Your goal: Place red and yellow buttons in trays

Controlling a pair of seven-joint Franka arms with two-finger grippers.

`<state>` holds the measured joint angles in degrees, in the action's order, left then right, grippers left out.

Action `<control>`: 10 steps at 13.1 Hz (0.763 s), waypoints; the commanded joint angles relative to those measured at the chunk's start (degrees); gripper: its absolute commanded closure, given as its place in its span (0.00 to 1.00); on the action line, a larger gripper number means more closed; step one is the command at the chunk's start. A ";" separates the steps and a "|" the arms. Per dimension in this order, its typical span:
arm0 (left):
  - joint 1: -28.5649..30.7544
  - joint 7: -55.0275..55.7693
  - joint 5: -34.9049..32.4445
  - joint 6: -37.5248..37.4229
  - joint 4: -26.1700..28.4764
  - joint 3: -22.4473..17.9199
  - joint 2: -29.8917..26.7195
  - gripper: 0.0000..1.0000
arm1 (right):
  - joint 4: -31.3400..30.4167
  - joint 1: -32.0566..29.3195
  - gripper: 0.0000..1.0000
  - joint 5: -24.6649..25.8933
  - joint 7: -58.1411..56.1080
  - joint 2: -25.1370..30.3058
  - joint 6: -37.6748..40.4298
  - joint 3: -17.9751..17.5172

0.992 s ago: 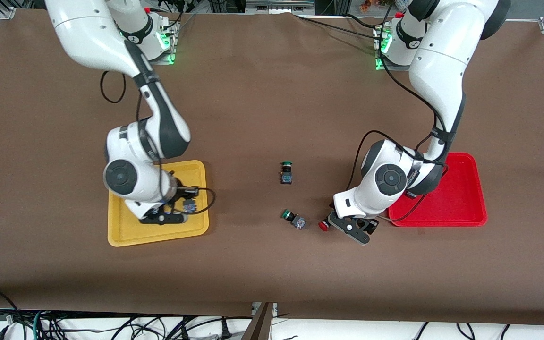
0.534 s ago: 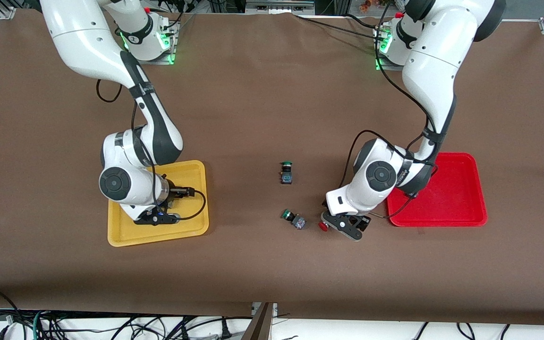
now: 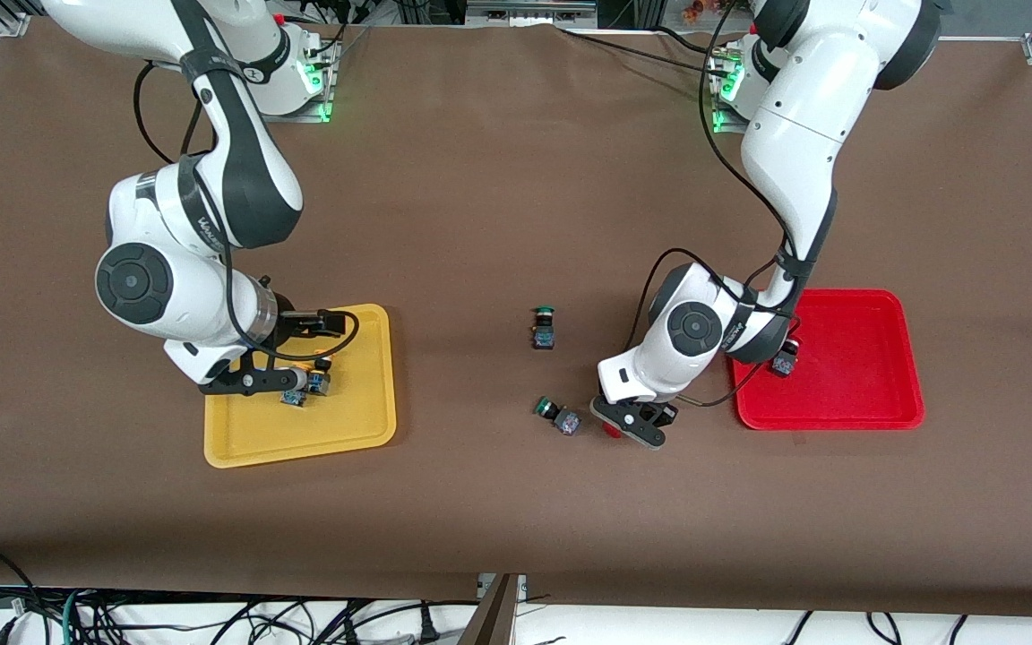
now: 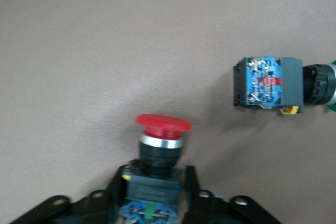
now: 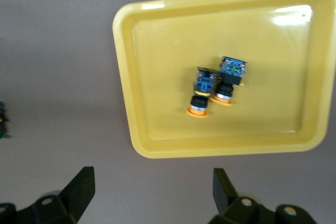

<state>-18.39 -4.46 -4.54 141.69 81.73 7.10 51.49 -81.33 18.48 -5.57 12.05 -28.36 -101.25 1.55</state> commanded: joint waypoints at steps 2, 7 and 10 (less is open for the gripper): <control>2.03 1.13 -1.70 -18.57 -0.25 -0.60 -8.04 0.95 | -1.81 -0.11 0.01 1.61 -2.44 9.35 7.11 1.25; 18.43 -28.61 -1.79 -34.90 0.10 -1.57 -12.47 0.94 | -10.14 -0.11 0.01 1.00 -10.54 20.17 8.62 5.56; 27.23 -33.42 -0.30 -32.81 4.12 -0.96 -10.45 0.94 | -12.89 -0.11 0.01 1.17 -10.55 22.21 7.04 5.65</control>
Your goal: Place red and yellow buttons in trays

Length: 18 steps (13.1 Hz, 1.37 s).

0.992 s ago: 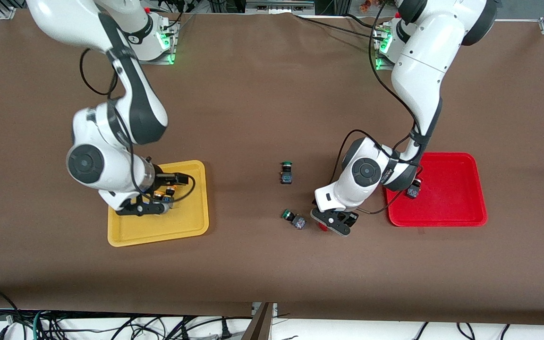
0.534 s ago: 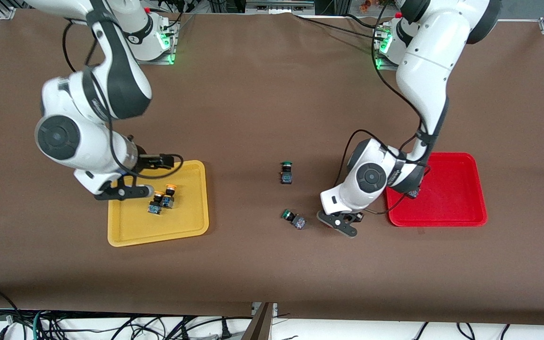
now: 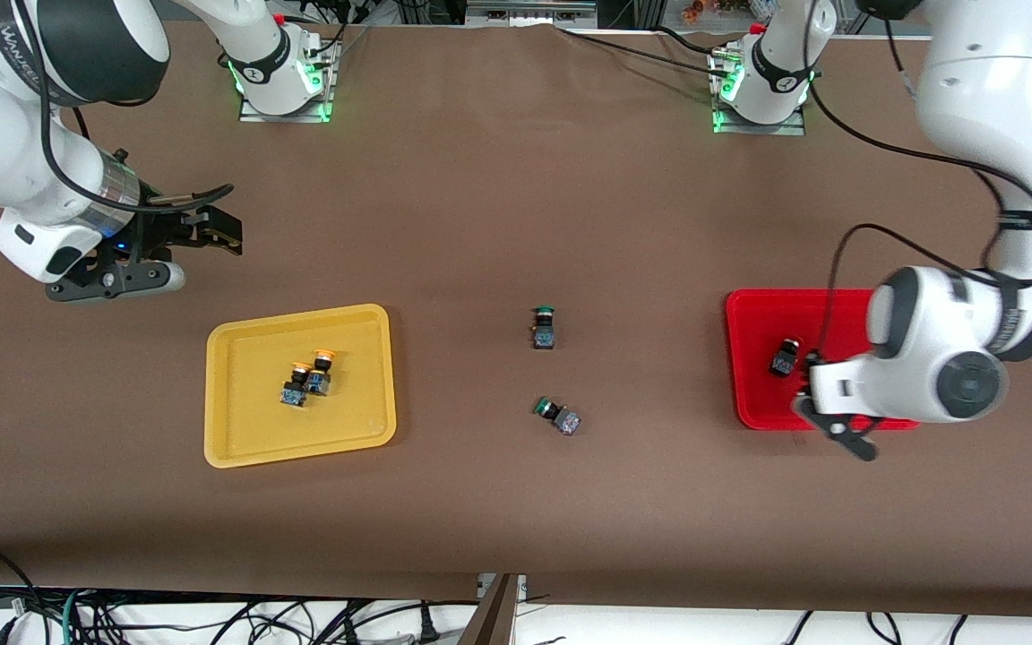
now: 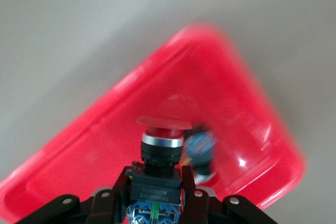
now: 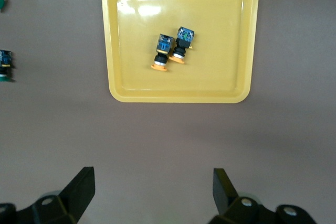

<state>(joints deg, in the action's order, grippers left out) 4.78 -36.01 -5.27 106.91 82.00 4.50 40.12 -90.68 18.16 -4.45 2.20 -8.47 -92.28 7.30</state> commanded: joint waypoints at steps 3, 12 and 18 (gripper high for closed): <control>5.94 -2.05 -0.27 7.96 8.26 1.83 0.57 0.20 | -3.36 0.21 0.01 0.49 -0.79 2.32 -2.20 -0.10; 4.89 12.51 -0.18 -13.98 3.97 6.39 -19.88 0.00 | -4.42 -7.88 0.01 2.78 -1.06 4.34 -1.49 -7.92; 4.89 32.39 -1.41 -15.59 -6.25 6.84 -23.86 0.00 | -4.24 -7.70 0.01 5.85 -0.97 3.28 -3.17 -8.01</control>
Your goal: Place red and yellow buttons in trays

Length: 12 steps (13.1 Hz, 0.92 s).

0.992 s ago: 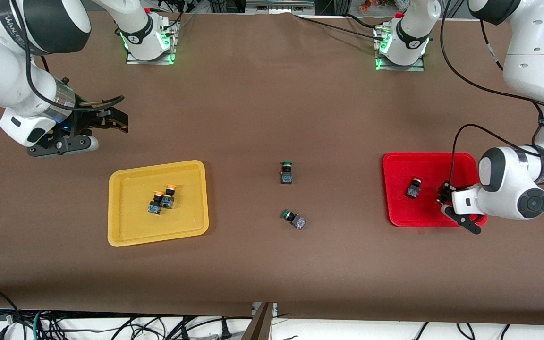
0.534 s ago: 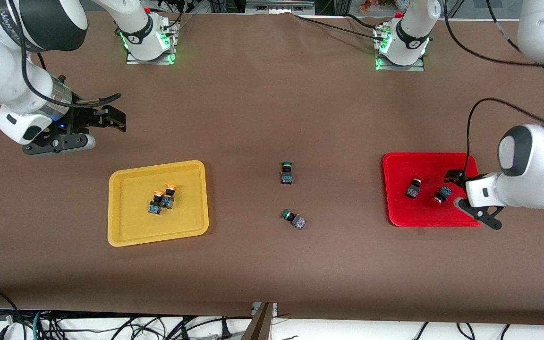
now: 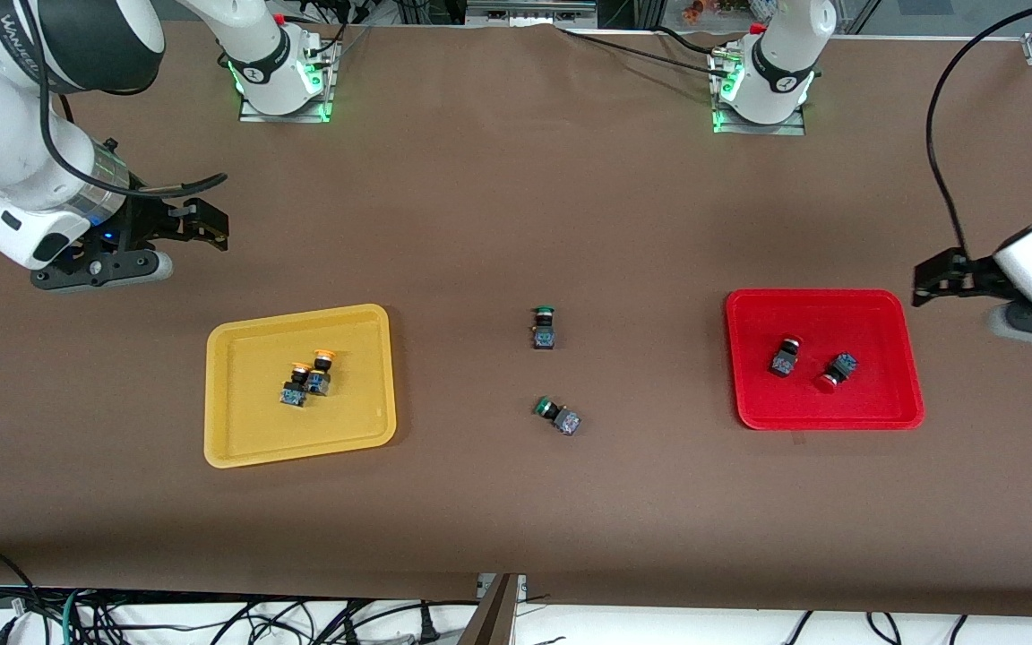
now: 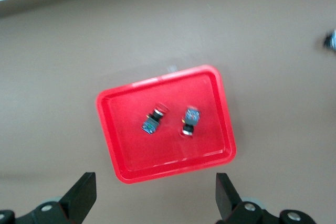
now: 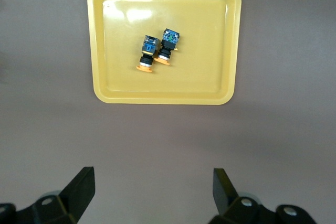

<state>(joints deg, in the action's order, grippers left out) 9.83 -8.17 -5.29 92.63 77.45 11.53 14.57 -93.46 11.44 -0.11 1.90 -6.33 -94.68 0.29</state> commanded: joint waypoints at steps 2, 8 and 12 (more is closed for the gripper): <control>-0.07 5.27 -1.57 -3.50 -1.16 -0.62 0.64 0.00 | -1.46 -0.98 0.01 1.52 -0.76 1.14 -0.77 -0.99; -8.06 9.49 -0.69 8.27 19.76 -8.36 -14.48 0.00 | -1.37 -0.89 0.01 1.60 -0.76 1.05 -0.86 -1.08; -8.95 9.23 -0.25 8.18 19.76 -9.50 -14.48 0.00 | -1.37 -0.98 0.01 1.52 -0.76 0.96 -0.86 -1.08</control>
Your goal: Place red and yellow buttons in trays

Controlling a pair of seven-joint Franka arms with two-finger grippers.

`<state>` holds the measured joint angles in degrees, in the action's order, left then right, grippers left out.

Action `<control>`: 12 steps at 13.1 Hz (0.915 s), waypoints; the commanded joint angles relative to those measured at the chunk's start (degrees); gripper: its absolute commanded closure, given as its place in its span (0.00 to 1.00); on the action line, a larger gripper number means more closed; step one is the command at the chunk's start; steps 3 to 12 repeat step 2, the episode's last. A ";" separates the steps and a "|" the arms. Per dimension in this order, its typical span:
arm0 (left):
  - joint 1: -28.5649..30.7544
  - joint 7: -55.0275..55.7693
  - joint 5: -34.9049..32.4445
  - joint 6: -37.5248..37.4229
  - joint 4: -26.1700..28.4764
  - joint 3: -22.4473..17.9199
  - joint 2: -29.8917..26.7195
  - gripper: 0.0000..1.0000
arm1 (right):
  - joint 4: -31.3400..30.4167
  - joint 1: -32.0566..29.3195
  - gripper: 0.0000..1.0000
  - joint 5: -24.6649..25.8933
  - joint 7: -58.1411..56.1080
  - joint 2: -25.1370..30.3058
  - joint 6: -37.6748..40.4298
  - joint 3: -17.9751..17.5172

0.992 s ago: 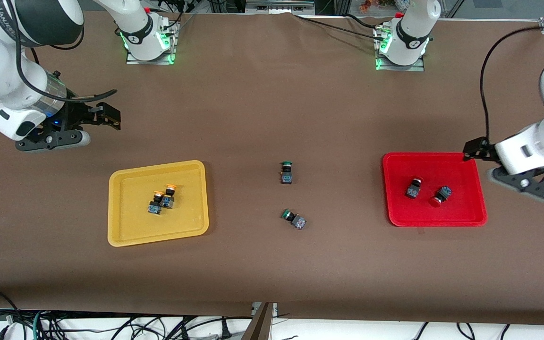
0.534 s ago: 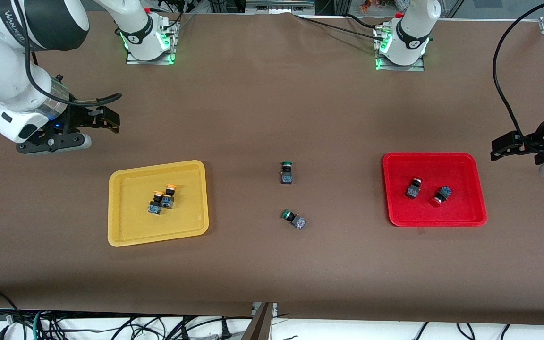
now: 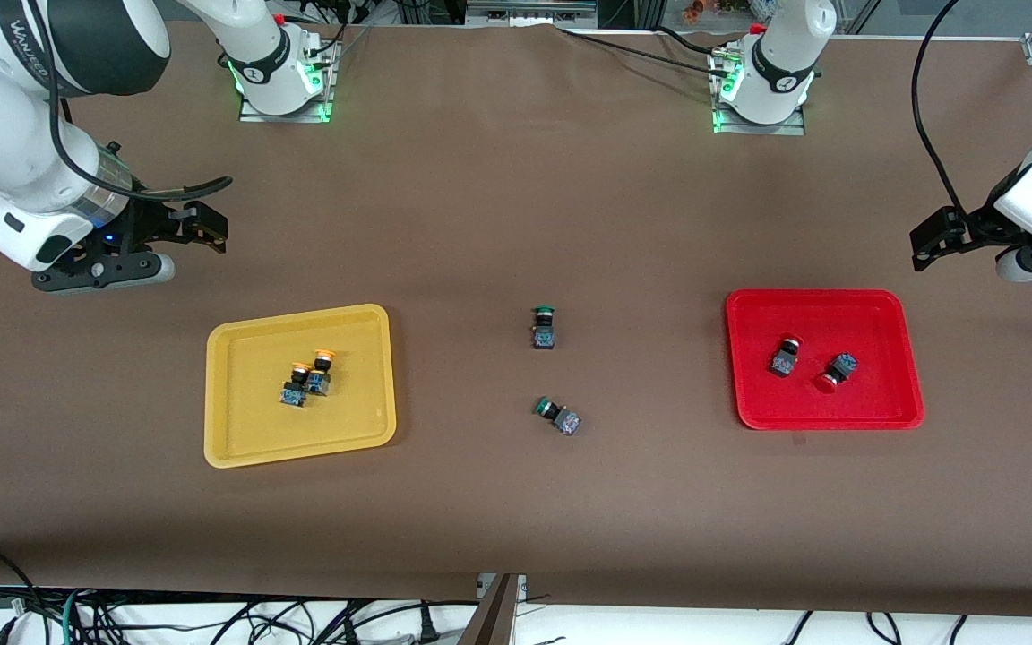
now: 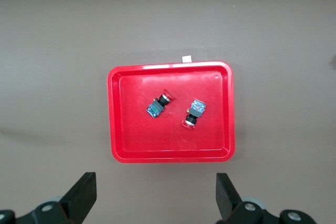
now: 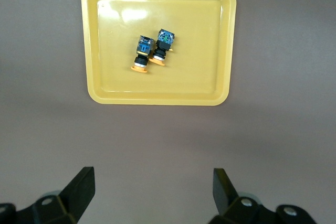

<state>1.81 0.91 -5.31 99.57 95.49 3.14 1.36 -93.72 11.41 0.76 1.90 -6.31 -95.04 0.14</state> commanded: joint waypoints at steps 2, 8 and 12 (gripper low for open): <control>-1.10 0.14 -0.23 0.98 1.72 -1.12 -1.36 0.00 | -1.12 -0.95 0.01 0.74 -0.75 0.95 -0.50 -0.93; -1.10 0.14 -0.23 0.98 1.72 -1.12 -1.36 0.00 | -1.12 -0.95 0.01 0.74 -0.75 0.95 -0.50 -0.93; -1.10 0.14 -0.23 0.98 1.72 -1.12 -1.36 0.00 | -1.12 -0.95 0.01 0.74 -0.75 0.95 -0.50 -0.93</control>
